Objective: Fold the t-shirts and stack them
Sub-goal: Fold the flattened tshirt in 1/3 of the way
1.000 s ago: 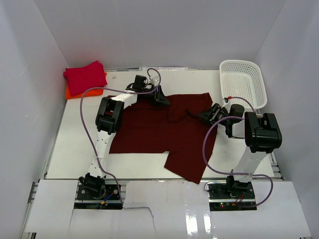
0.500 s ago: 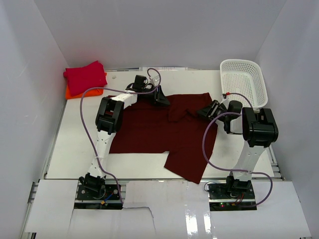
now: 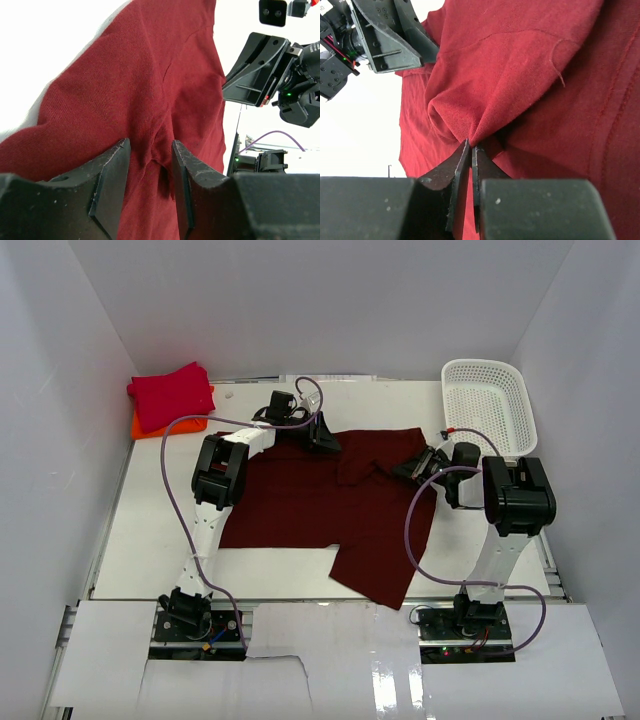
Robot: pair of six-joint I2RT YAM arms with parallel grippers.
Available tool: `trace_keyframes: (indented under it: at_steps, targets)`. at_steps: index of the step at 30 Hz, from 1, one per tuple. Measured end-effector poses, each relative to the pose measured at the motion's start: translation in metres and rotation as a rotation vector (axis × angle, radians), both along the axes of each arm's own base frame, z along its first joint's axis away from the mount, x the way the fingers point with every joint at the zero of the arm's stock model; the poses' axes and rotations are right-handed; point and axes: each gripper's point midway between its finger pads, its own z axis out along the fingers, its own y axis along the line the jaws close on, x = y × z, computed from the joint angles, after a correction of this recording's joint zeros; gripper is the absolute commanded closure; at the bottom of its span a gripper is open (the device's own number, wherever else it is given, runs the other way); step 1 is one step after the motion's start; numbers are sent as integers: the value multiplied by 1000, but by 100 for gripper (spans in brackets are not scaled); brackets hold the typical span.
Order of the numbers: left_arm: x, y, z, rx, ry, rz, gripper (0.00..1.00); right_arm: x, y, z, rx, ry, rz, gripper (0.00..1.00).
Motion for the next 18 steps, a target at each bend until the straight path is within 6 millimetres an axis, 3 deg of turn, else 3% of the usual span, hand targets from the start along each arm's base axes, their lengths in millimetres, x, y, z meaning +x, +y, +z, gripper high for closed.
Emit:
trace_keyframes:
  at_steps: [7,11,16,18]
  targets:
    - [0,0,0,-1,1,-1,49,-11,-1,13,-20,55,7,89]
    - [0,0,0,-1,1,-1,50,-2,-3,20,-52,119,20,70]
    - [0,0,0,-1,1,-2,49,11,-5,35,-81,144,36,64]
    - [0,0,0,-2,1,-2,50,10,-7,35,-80,172,36,54]
